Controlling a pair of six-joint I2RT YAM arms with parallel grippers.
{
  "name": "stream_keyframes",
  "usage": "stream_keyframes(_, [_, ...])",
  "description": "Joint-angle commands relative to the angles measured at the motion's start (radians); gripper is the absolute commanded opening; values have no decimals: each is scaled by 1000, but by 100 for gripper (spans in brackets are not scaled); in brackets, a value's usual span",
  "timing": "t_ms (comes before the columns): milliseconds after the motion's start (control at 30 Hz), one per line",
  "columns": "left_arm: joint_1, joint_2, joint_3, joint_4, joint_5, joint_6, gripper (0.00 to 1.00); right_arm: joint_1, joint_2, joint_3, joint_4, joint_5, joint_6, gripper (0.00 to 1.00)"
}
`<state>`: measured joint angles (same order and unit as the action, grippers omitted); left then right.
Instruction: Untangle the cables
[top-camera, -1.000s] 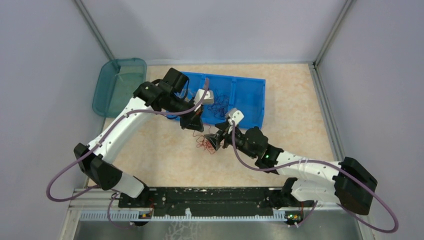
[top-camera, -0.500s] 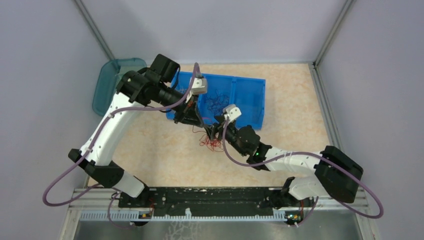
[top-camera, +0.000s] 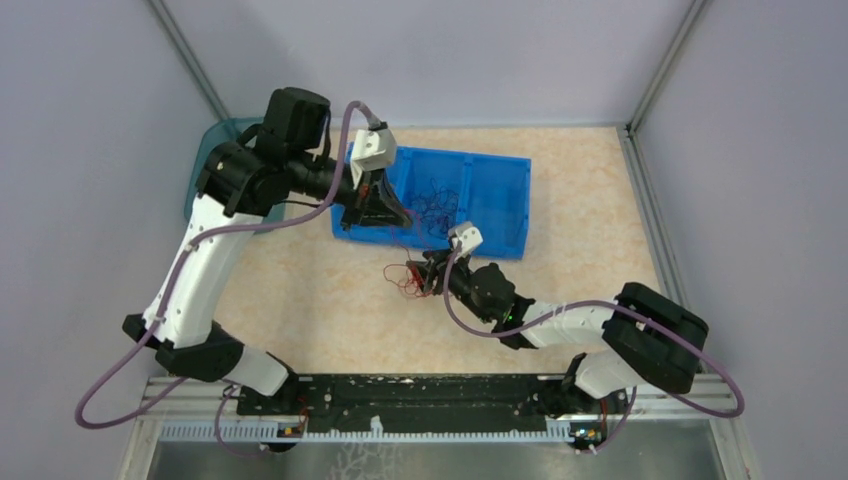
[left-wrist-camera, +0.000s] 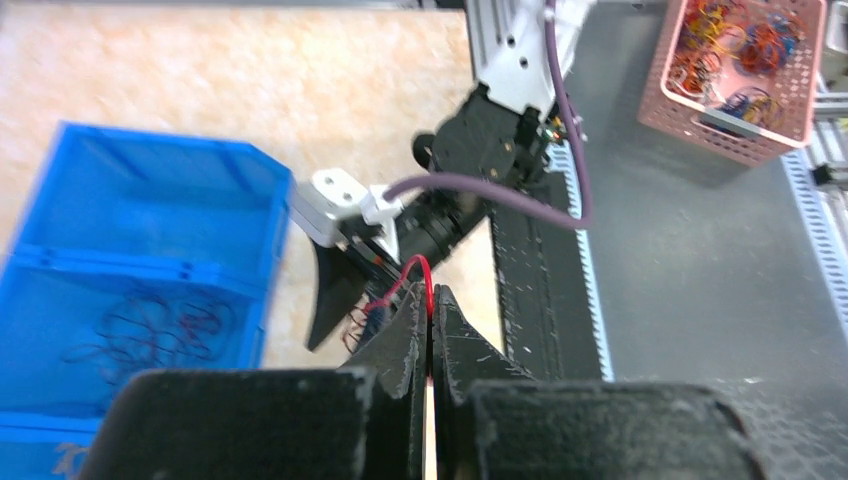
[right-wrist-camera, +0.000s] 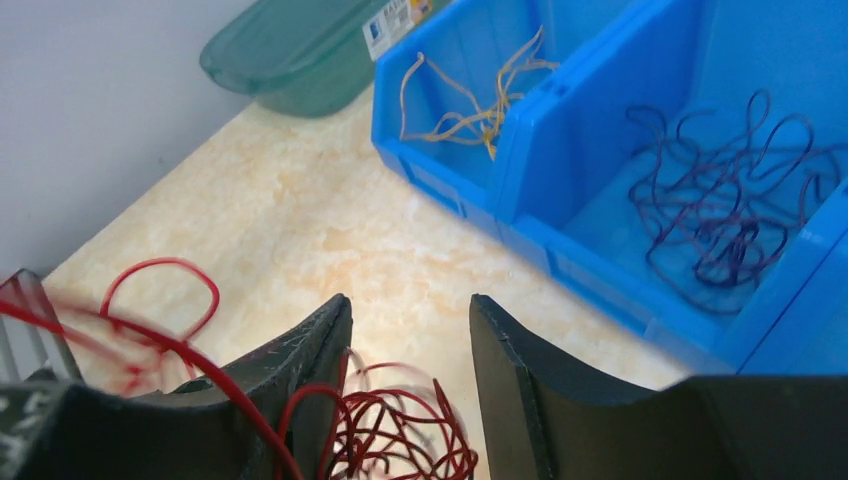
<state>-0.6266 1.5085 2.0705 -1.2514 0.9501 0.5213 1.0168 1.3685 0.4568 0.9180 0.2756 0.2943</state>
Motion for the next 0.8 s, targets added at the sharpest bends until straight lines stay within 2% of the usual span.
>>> stream_keyframes(0, [-4,-94,19,214,-16,-50,0,19,9,-33,88,6,68,48])
stream_keyframes(333, [-4,-215,22,539,-164,-78,0,21,23,-85,92,25,119,49])
stream_keyframes(600, [-3,-251,61,610,-200,-68,0,20,20,-123,101,33,152,44])
stream_keyframes(767, [-3,-263,118,675,-306,11,0,20,20,-136,97,43,162,44])
